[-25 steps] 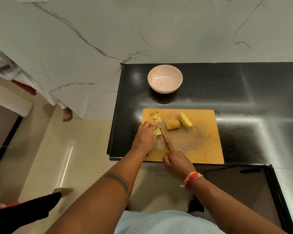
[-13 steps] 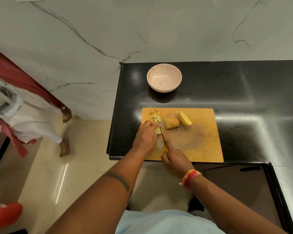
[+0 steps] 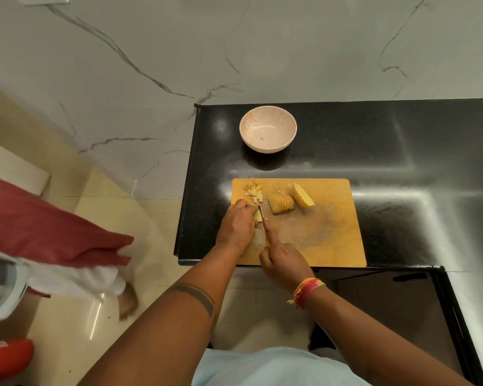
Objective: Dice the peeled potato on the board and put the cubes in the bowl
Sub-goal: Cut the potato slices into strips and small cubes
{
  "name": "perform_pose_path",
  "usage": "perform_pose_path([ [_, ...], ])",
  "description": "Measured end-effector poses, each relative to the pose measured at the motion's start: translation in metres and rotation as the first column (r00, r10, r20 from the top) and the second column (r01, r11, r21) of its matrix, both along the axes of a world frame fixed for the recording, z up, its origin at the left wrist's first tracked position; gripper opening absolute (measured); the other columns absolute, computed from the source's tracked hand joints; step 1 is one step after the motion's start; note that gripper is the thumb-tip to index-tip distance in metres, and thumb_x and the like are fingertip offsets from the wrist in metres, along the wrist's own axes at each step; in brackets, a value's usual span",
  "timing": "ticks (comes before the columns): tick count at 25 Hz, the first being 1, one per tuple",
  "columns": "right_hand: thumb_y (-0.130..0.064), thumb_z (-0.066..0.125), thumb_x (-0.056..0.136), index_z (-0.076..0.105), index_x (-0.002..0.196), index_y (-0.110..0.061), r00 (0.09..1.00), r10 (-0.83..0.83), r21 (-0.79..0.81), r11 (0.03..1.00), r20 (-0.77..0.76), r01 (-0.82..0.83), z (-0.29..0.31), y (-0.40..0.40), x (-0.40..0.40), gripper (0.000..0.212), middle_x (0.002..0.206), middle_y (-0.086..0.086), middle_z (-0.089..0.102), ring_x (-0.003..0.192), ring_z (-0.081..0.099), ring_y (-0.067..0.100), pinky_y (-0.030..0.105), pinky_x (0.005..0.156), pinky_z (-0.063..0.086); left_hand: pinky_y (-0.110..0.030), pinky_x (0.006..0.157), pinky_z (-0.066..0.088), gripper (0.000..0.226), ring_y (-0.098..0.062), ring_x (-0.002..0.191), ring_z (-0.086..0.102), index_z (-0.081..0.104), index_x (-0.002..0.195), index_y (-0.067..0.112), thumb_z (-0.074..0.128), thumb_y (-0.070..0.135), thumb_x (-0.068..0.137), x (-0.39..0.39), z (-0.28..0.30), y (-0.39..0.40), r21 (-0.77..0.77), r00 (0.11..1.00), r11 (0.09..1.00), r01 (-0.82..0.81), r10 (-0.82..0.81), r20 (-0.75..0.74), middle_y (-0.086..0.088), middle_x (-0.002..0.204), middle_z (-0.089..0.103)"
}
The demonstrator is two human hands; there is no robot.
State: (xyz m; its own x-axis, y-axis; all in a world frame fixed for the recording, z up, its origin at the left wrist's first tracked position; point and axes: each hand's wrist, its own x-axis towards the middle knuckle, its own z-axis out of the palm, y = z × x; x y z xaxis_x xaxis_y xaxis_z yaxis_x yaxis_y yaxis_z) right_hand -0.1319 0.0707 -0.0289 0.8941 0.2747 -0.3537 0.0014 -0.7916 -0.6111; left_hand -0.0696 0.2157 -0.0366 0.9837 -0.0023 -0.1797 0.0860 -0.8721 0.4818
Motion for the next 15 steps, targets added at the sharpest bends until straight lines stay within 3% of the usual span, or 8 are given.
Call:
perform_pose_path([
  [7, -0.025, 0.039, 0.099, 0.002, 0.163, -0.024, 0.999, 0.024, -0.053, 0.998, -0.028, -0.026, 0.001, 0.009, 0.017, 0.074, 0.077, 0.006, 0.062, 0.060, 0.054, 0.017, 0.033, 0.050, 0.037, -0.035, 0.106, 0.045, 0.041, -0.020, 0.123, 0.048, 0.061, 0.139, 0.015, 0.063, 0.015, 0.098, 0.001, 0.002, -0.001, 0.015, 1.000, 1.000, -0.010, 0.010, 0.002, 0.002, 0.133, 0.056],
  [9, -0.027, 0.039, 0.099, 0.001, 0.163, -0.025, 0.999, 0.030, -0.069, 0.997, -0.026, -0.032, -0.001, 0.012, 0.020, 0.075, 0.081, 0.009, 0.064, 0.062, 0.057, 0.020, 0.034, 0.053, 0.041, -0.036, 0.106, 0.046, 0.041, -0.020, 0.123, 0.048, 0.062, 0.138, 0.016, 0.063, 0.015, 0.098, 0.001, 0.001, -0.001, 0.015, 1.000, 1.000, -0.014, 0.014, 0.001, 0.001, 0.133, 0.055],
  [15, -0.028, 0.037, 0.101, -0.009, 0.162, -0.026, 0.997, 0.074, -0.092, 0.993, -0.021, -0.076, -0.002, 0.001, -0.007, 0.076, 0.067, 0.003, 0.061, 0.055, 0.056, 0.019, 0.039, 0.054, 0.051, -0.033, 0.107, 0.046, 0.041, -0.020, 0.124, 0.049, 0.060, 0.140, 0.016, 0.061, 0.015, 0.099, 0.001, 0.003, -0.004, 0.032, 1.000, 0.999, -0.013, 0.013, 0.022, 0.001, 0.134, 0.054],
])
